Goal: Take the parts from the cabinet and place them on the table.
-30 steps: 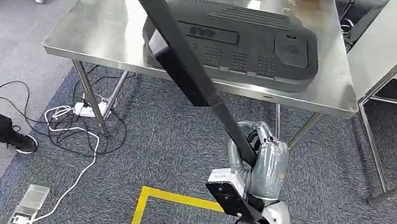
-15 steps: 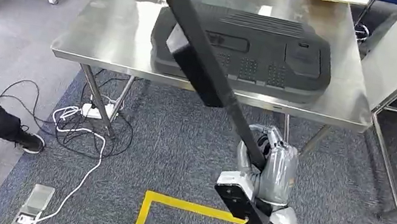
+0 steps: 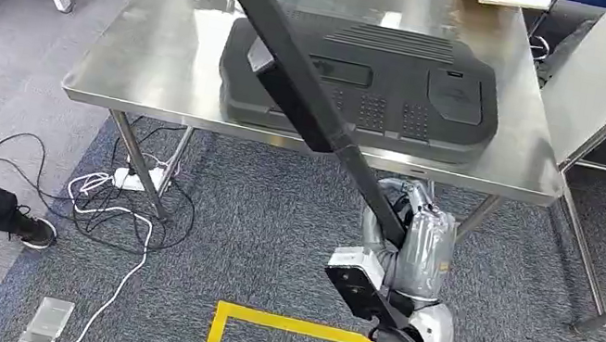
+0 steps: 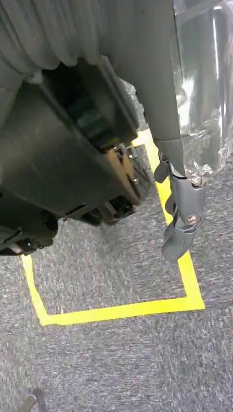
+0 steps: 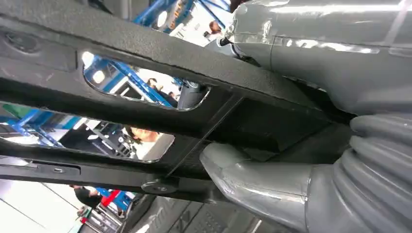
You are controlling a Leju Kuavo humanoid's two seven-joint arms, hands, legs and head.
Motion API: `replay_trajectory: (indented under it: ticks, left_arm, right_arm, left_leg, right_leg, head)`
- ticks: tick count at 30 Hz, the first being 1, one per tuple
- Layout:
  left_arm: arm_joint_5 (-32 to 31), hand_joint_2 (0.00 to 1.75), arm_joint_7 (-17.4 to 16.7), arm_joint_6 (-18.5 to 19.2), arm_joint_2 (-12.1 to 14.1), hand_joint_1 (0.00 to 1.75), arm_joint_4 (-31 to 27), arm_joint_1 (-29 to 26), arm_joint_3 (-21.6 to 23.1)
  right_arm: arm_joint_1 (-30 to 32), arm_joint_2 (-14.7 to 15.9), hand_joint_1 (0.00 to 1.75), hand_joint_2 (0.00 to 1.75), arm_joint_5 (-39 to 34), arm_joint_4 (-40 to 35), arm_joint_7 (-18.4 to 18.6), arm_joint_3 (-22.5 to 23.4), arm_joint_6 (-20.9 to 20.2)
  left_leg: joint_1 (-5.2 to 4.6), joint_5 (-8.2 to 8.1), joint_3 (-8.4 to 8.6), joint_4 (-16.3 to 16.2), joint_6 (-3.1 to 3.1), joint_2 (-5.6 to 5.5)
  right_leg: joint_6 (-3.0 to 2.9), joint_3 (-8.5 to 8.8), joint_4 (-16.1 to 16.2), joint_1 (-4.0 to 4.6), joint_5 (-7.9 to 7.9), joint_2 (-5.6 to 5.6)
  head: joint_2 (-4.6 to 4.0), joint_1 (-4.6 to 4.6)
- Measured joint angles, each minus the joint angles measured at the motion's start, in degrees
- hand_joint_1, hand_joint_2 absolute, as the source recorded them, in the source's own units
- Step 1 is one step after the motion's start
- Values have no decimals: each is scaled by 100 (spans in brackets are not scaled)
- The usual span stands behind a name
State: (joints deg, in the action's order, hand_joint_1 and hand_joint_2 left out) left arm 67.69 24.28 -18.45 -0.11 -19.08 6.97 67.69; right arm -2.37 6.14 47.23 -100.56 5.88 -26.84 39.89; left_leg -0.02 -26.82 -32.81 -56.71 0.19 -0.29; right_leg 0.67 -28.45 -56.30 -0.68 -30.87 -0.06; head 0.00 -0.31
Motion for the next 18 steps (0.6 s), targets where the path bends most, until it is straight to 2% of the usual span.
replay_trajectory:
  ticks: [1, 2, 4, 5, 6, 7, 8, 10, 11, 12, 14, 15, 16, 17, 18]
  left_arm:
    - [-7, 175, -2, 0, 2, 0, 0, 2, 0]
    - [-11, 175, -7, 0, 2, 0, 0, 17, 0]
    - [-28, 175, -11, 0, 4, 0, 0, 36, 2]
    - [-31, 175, -17, 0, 4, 0, 0, 37, 2]
    - [-31, 175, -24, 0, 4, 0, 0, 33, 2]
    - [-28, 175, -26, 0, 4, 0, 0, 27, 2]
    - [-31, 175, -26, 0, 4, 0, 0, 29, 2]
    - [-31, 175, -26, 0, 4, 0, -7, 33, 4]
    - [-31, 175, -26, 0, 4, 0, -13, 36, 7]
    - [-33, 175, -26, -2, 4, 0, -13, 46, 7]
    - [-39, 175, -26, -4, 4, 0, -28, 52, 17]
    - [-50, 175, -26, -4, 4, 0, -33, 59, 28]
    - [-57, 175, -26, -4, 13, 0, -33, 67, 35]
    - [-79, 175, -26, -4, 13, 0, -33, 80, 42]
    - [-90, 175, -26, -2, 13, 0, -33, 91, 48]
  right_arm:
    - [-10, 7, 175, 175, -48, -20, -26, 42, 2]
    - [-44, 13, 175, 175, -85, -44, -54, 81, 2]
    - [-103, 22, 175, 175, -109, -63, -79, 118, 4]
    - [-105, 31, 175, 175, -109, -74, -96, 148, 4]
    - [-105, 37, 175, 175, -109, -81, -107, 175, 2]
    - [-110, 42, 175, 175, -109, -85, -116, 194, 2]
    - [-123, 42, 175, 175, -105, -92, -125, 210, 2]
    - [-164, 44, 175, 175, -168, -114, -188, 238, 2]
    - [-183, 42, 175, 175, -245, -122, -258, 260, 2]
    - [-213, 39, 175, 175, -321, -164, -347, 278, 2]
    - [-246, 39, 175, 175, -407, -210, -494, 330, 4]
    - [-284, 39, 175, 175, -422, -225, -564, 380, 4]
    - [-331, 28, 175, 175, -435, -256, -608, 420, 4]
    - [-386, 28, 175, 175, -437, -289, -643, 452, 4]
    - [-435, 26, 175, 175, -420, -302, -649, 481, 2]
  left_leg:
    - [40, 21, 46, 53, 26, 9]
    - [42, 4, 66, 69, 68, 11]
    - [36, -25, 96, 68, 116, 17]
    - [34, -51, 113, 66, 126, 17]
    - [34, -73, 138, 63, 124, 14]
    - [35, -103, 179, 62, 120, 7]
    - [39, -139, 230, 58, 106, -3]
    - [49, -230, 347, 43, 60, -15]
    - [21, -273, 368, 37, 16, -15]
    - [12, -306, 354, -4, -21, -27]
    - [16, -306, 371, 42, -54, -22]
    - [21, -315, 390, 59, -93, -16]
    - [27, -375, 411, 31, -132, -18]
    - [24, -477, 340, -184, -168, -6]
    - [36, -645, 139, -566, -190, -5]
  right_leg:
    - [20, -1, -73, -33, -55, 3]
    - [27, -117, -326, -20, -191, 3]
    - [53, -642, -1280, -23, -610, 5]
    - [66, -906, -1712, -23, -722, 5]
    - [74, -1063, -1907, -25, -693, 4]
    - [77, -1085, -1817, -27, -517, 4]
    - [71, -977, -1477, -31, -220, 3]
    - [54, -598, -455, -33, 423, 3]
    - [38, -503, -293, -9, 362, 12]
    - [-10, -477, -172, -3, 339, 16]
    - [-61, -488, -194, 13, 315, 30]
    - [-95, -483, -178, 17, 310, 33]
    - [-131, -435, -125, -30, 323, 29]
    - [-162, -403, -107, -34, 303, 25]
    - [-189, -387, -106, -34, 286, 10]
  head:
    - [0, 9]
    - [0, 26]
    - [0, 96]
    - [0, 113]
    - [0, 135]
    - [0, 162]
    - [0, 194]
    - [0, 258]
    - [0, 284]
    - [0, 300]
    - [0, 234]
    - [0, 229]
    - [0, 247]
    - [0, 203]
    - [0, 133]
